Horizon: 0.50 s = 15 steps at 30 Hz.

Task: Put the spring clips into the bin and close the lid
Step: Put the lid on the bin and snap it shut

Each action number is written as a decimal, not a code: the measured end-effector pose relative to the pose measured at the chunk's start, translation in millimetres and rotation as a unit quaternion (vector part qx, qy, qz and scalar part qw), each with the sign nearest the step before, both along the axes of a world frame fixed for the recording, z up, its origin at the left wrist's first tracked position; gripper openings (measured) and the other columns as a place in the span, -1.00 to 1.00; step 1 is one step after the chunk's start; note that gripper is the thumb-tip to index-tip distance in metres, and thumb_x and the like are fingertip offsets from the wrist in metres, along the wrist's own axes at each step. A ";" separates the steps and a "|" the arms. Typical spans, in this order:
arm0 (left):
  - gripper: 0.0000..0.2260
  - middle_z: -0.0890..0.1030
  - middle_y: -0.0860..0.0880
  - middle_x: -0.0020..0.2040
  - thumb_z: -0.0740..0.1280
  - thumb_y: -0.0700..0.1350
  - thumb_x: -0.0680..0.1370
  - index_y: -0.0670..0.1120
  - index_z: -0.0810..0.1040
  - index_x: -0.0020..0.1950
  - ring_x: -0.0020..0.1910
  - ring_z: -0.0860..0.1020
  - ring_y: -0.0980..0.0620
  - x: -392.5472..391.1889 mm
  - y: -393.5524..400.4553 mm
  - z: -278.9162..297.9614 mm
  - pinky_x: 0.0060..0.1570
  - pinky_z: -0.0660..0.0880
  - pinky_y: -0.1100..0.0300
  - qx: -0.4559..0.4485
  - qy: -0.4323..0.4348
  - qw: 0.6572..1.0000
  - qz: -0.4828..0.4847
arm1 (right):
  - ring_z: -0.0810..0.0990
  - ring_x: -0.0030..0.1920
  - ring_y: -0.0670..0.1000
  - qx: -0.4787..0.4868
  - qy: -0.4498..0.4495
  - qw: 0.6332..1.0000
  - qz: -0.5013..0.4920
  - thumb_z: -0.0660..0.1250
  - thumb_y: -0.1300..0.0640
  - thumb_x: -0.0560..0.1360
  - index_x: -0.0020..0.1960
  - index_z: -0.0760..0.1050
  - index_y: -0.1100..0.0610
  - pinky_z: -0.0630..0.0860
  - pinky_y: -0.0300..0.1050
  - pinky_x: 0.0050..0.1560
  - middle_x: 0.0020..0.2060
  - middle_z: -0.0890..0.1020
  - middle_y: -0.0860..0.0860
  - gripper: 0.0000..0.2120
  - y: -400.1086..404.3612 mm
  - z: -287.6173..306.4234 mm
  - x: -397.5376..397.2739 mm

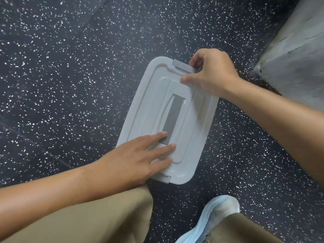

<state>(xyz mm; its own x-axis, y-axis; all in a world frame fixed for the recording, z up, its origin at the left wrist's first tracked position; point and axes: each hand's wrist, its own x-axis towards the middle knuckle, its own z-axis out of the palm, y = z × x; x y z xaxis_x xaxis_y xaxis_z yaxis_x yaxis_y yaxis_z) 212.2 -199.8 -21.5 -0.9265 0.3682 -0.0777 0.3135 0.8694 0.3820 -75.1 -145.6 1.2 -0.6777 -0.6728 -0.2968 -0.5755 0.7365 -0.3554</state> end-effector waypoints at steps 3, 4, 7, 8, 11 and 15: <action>-0.42 0.41 -0.08 0.49 0.53 -0.07 0.33 -0.07 0.53 0.34 0.52 0.29 -0.29 -7.0 -6.3 11.0 0.30 0.46 -0.14 0.004 -0.044 0.999 0.000 | 0.62 -0.10 0.03 -0.030 0.016 0.999 0.004 0.57 -0.18 0.29 0.00 0.60 0.03 0.59 0.01 -0.05 -0.14 0.65 -0.07 -0.59 4.8 -4.0 4.3; -0.43 0.43 -0.07 0.46 0.53 -0.02 0.34 -0.06 0.52 0.33 0.49 0.31 -0.27 -10.8 -7.0 14.8 0.27 0.48 -0.13 -0.002 -0.045 0.999 -0.001 | 0.62 -0.09 0.04 -0.037 0.020 0.999 0.010 0.56 -0.19 0.31 0.01 0.60 0.03 0.59 0.02 -0.04 -0.12 0.66 -0.06 -0.59 6.8 -5.8 4.2; -0.64 0.52 -0.03 0.29 0.40 0.16 0.50 -0.04 0.56 0.18 0.29 0.43 -0.20 -25.8 -2.1 22.6 0.06 0.52 -0.07 0.007 -0.030 0.999 0.018 | 0.60 -0.02 0.05 -0.060 0.013 0.997 0.035 0.50 -0.19 0.39 0.09 0.57 0.06 0.55 0.07 0.03 -0.05 0.66 -0.03 -0.58 15.8 -11.5 3.4; -0.68 0.55 -0.03 0.22 0.33 0.18 0.55 -0.04 0.57 0.11 0.21 0.47 -0.18 -33.4 0.0 23.2 -0.01 0.51 -0.06 0.013 -0.027 0.999 0.030 | 0.59 0.00 0.06 -0.070 0.006 0.997 0.045 0.47 -0.18 0.43 0.13 0.55 0.08 0.54 0.08 0.05 -0.01 0.66 -0.01 -0.58 18.8 -13.1 2.8; -0.72 0.58 -0.05 -0.01 0.23 0.12 0.59 -0.07 0.55 -0.06 -0.06 0.51 -0.16 -57.5 8.8 22.2 -0.21 0.50 -0.07 0.006 -0.013 0.999 0.038 | 0.57 0.02 0.08 -0.055 0.007 0.994 0.093 0.33 -0.17 0.55 0.26 0.45 0.06 0.51 0.06 0.02 0.07 0.62 0.00 -0.60 28.0 -12.8 4.6; -0.72 0.55 -0.06 -0.13 0.24 0.09 0.60 -0.09 0.53 -0.12 -0.25 0.50 -0.15 -91.6 19.9 23.4 -0.29 0.47 -0.05 0.017 0.004 0.996 0.085 | 0.58 -0.02 0.15 -0.013 0.045 0.991 0.126 0.15 -0.21 0.62 0.26 0.40 0.02 0.47 0.06 -0.12 0.08 0.60 0.02 -0.63 51.3 -12.4 -5.6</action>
